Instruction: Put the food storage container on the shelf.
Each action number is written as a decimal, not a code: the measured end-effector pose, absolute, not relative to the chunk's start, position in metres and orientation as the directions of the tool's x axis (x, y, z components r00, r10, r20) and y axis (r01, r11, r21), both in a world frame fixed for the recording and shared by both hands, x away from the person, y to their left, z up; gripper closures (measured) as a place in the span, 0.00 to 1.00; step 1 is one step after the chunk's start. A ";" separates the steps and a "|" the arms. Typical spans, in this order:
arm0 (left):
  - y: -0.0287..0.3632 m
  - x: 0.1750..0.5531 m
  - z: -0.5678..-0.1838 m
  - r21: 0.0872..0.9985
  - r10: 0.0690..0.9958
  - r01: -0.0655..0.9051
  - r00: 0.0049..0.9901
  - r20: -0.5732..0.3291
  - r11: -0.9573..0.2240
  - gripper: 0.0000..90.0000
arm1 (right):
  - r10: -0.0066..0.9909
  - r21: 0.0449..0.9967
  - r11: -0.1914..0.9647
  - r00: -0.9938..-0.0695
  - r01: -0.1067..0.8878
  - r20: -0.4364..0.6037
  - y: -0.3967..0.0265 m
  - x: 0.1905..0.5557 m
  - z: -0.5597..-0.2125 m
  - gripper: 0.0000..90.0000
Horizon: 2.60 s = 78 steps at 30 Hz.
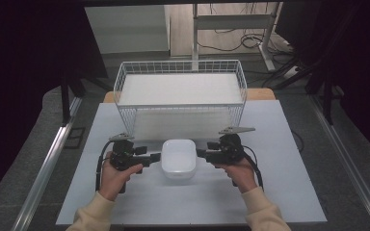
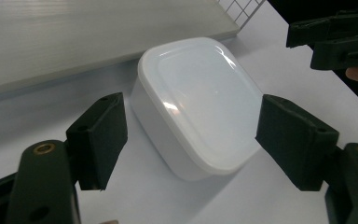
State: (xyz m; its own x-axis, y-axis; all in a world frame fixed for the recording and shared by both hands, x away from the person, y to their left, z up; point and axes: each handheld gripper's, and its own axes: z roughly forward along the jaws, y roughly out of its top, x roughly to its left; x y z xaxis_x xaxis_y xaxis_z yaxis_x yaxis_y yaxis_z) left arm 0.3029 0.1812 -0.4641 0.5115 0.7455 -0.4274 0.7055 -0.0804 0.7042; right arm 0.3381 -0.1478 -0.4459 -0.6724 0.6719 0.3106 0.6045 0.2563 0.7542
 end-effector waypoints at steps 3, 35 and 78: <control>0.178 0.309 -0.466 0.691 0.737 0.720 0.504 -0.451 -0.069 0.27 | 0.662 0.746 0.255 -0.673 0.615 0.329 -0.141 0.341 -0.450 0.43; 0.164 0.334 -0.505 0.539 0.664 0.842 0.410 -0.625 -0.013 0.32 | 0.663 0.645 0.236 -0.606 0.727 0.440 -0.121 0.356 -0.490 0.36; 0.178 0.316 -0.493 0.554 0.630 0.832 0.429 -0.647 0.003 0.85 | 0.628 0.590 0.109 -0.516 0.800 0.582 -0.141 0.340 -0.481 0.86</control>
State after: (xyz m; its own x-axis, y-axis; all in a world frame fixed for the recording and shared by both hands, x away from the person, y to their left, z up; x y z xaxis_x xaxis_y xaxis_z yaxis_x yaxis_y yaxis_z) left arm 0.3160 0.1779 -0.4935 0.4289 0.6301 -0.6473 0.8324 0.0026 0.5541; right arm 0.3398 -0.1408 -0.4807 -0.5156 0.6284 0.5825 0.7998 0.1091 0.5903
